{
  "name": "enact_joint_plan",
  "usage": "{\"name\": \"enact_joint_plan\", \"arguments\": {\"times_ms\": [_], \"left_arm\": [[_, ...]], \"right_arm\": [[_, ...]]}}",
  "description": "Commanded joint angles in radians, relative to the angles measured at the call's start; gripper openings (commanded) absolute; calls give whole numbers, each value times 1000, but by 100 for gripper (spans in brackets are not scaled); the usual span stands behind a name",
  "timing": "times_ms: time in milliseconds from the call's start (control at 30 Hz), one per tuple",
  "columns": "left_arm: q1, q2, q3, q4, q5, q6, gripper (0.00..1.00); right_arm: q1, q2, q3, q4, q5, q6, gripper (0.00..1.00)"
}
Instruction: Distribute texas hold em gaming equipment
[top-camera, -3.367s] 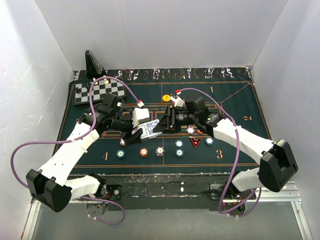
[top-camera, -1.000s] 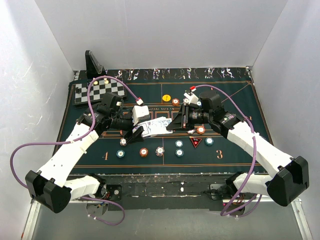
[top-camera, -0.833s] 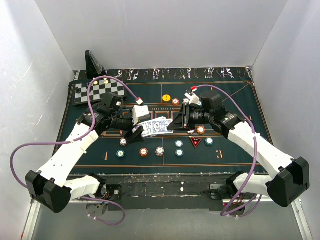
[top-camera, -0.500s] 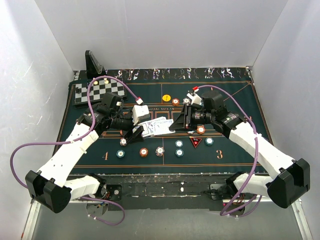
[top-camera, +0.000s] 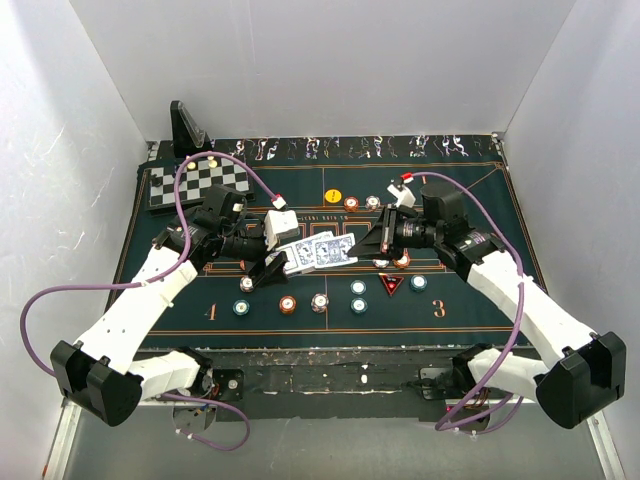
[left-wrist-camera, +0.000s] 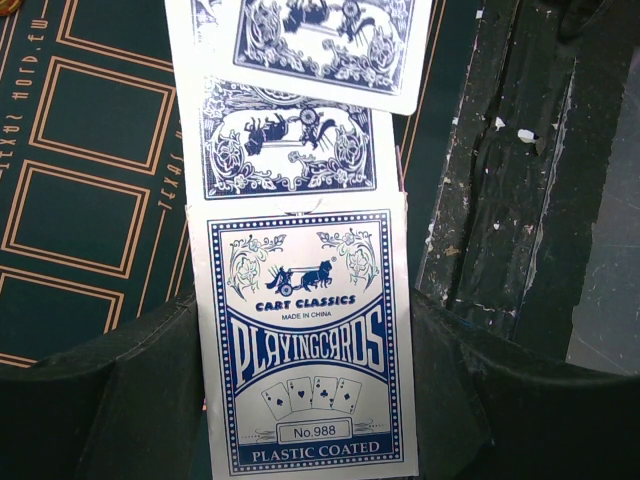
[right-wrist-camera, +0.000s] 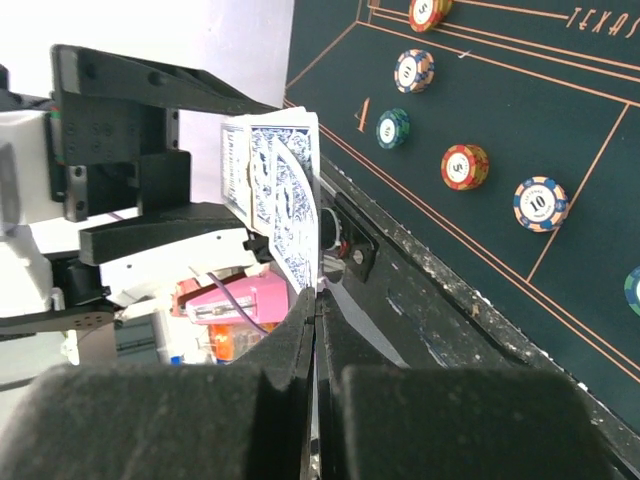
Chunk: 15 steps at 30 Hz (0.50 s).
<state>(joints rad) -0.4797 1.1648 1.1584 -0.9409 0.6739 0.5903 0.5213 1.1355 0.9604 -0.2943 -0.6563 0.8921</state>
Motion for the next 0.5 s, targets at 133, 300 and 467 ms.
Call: {"name": "enact_joint_plan", "arguments": {"times_ms": [133, 300, 467], "left_arm": [[10, -33, 23, 25, 38, -6, 14], [12, -39, 21, 27, 39, -9, 13], [15, -43, 15, 19, 44, -7, 12]], "right_arm": [[-90, -40, 20, 185, -163, 139, 1], [-99, -17, 63, 192, -197, 148, 1], [-128, -14, 110, 155, -204, 117, 1]]}}
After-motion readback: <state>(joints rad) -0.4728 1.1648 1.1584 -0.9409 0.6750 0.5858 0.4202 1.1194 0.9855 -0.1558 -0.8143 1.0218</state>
